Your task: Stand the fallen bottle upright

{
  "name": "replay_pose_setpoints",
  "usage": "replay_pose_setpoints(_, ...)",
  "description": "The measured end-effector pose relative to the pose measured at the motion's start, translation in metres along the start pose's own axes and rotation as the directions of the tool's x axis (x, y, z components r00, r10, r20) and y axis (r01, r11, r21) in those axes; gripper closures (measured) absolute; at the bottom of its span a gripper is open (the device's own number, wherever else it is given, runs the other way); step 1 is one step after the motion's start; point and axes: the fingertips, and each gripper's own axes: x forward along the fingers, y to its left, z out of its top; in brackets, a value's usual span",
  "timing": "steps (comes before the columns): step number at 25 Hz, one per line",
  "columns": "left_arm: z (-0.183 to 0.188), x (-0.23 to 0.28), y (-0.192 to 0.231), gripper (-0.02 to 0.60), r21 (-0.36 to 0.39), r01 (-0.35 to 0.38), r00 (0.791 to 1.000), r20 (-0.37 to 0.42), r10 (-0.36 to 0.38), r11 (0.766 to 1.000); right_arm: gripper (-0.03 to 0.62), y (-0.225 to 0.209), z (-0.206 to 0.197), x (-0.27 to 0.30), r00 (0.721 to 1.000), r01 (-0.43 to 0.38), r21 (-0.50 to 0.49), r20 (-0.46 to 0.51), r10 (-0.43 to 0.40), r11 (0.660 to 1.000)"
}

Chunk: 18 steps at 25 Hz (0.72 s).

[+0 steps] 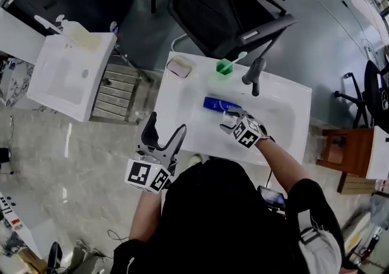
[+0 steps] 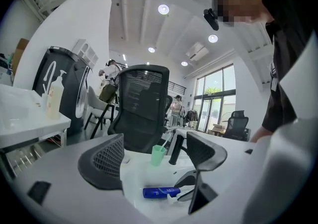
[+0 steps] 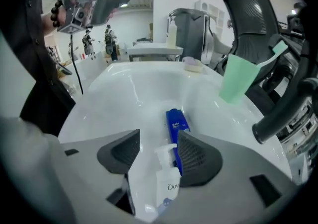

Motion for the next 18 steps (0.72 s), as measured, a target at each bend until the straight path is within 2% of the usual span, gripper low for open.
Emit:
replay_pose_setpoints(9,-0.004,-0.002,0.022,0.189,-0.016,-0.086,0.996,-0.016,0.086,0.996,0.362,-0.002,-0.038,0.033,0.977,-0.086,-0.149,-0.205,0.054,0.985)
replay_pose_setpoints(18,-0.01,-0.005,0.035,0.189,-0.027,-0.147,0.988,-0.041,0.146,0.989,0.362,-0.007,-0.065,0.053,0.937,-0.157,-0.152,-0.335,0.098,0.976)
